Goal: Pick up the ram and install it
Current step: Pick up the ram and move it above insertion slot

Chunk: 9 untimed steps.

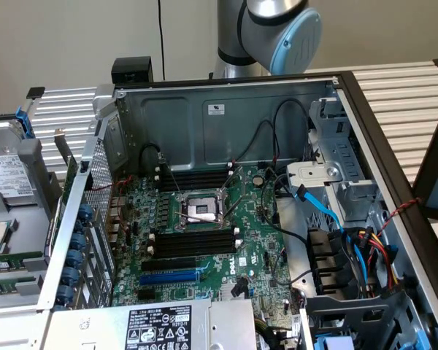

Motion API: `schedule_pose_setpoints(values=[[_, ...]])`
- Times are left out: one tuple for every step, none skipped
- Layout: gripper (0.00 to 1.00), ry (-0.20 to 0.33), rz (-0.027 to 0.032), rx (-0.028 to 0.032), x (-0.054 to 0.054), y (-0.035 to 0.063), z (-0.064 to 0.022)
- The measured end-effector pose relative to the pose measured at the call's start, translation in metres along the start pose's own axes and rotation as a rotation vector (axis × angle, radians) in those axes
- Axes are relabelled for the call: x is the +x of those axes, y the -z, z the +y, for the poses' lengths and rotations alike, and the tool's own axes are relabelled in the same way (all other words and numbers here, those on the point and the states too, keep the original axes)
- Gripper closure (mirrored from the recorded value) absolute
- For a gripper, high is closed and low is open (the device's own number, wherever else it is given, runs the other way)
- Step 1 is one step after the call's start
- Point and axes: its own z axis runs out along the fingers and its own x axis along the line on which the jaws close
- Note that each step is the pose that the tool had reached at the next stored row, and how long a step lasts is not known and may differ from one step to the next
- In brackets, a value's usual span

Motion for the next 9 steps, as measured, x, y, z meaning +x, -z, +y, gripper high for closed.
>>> schedule_pose_setpoints(values=[[0.73,0.001,0.001,-0.0003,0.0002,-0.0015,0.0001],[0.73,0.002,0.0022,-0.0004,0.0004,-0.0028,0.0001],[0.73,0.002,0.0033,-0.0007,0.001,-0.0037,0.0002],[0.73,0.003,0.0038,-0.001,0.0024,-0.0045,0.0004],[0.73,0.004,0.0039,-0.0008,0.0041,-0.0054,0.0005],[0.73,0.005,0.0042,-0.0008,0.0058,-0.0062,0.0007],[0.73,0.005,0.0043,-0.0008,0.0074,-0.0071,0.0009],[0.73,0.006,0.0046,-0.0008,0.0087,-0.0082,0.001],[0.73,0.006,0.0051,-0.0008,0.0096,-0.0095,0.0011]])
